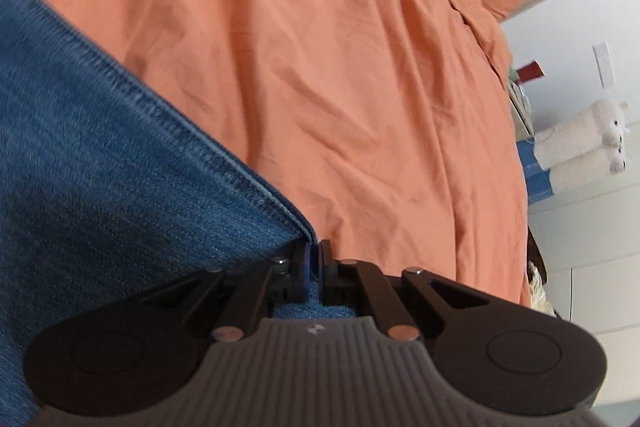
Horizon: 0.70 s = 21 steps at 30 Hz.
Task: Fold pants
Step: 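Open both grippers and release the folded jeans onto the bed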
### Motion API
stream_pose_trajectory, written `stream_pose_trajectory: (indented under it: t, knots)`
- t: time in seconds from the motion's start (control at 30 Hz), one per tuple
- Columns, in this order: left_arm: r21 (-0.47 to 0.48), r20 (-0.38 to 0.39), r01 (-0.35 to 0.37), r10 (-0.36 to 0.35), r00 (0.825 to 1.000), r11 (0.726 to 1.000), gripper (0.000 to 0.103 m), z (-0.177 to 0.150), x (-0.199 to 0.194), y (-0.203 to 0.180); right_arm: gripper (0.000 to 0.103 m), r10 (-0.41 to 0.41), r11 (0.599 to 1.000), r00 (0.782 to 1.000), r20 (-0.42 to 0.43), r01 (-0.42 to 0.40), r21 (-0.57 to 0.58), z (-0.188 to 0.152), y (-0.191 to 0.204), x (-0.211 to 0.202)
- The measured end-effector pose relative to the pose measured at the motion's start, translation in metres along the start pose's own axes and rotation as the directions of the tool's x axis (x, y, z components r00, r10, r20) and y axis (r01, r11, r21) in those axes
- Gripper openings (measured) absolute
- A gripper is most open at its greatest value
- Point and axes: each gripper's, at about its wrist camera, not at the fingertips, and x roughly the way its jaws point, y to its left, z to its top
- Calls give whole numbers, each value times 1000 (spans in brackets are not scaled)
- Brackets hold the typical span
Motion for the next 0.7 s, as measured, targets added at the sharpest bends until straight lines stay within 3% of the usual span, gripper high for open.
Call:
stream_pose_trajectory:
  t: [0.13, 0.17, 0.2, 0.23, 0.27, 0.43, 0.5, 0.7]
  knots:
    - [33, -44, -16, 18, 999, 999, 20, 0, 16, -7, 0, -60, 998, 998, -31, 60, -12, 4, 14, 2]
    - [22, -37, -17, 17, 999, 1000, 38, -1, 14, -4, 9, -81, 997, 996, -35, 80, -16, 4, 18, 1]
    - [-9, -15, -24, 24, 1000, 1000, 53, -1, 9, 4, 28, -94, 996, 995, -34, 93, -15, 4, 20, -3]
    - [-40, 7, -20, 20, 1000, 999, 76, -3, 2, 11, 39, -97, 995, 995, -21, 97, -8, 3, 21, -9]
    - [-71, 34, -8, 10, 999, 997, 76, -4, -8, 20, 49, -91, 996, 996, -2, 91, 0, 2, 22, -17]
    - [-243, 102, 38, -14, 995, 969, 76, -25, -60, 66, 50, -27, 994, 997, 69, 19, 104, -7, 28, -66]
    - [-358, 115, 70, -30, 993, 931, 76, -43, -78, 90, 52, 32, 986, 994, 105, -48, 159, -12, 38, -88]
    - [-656, 158, 153, -63, 985, 739, 76, -124, -106, 147, 54, 225, 941, 957, 181, -262, 215, -23, 100, -134]
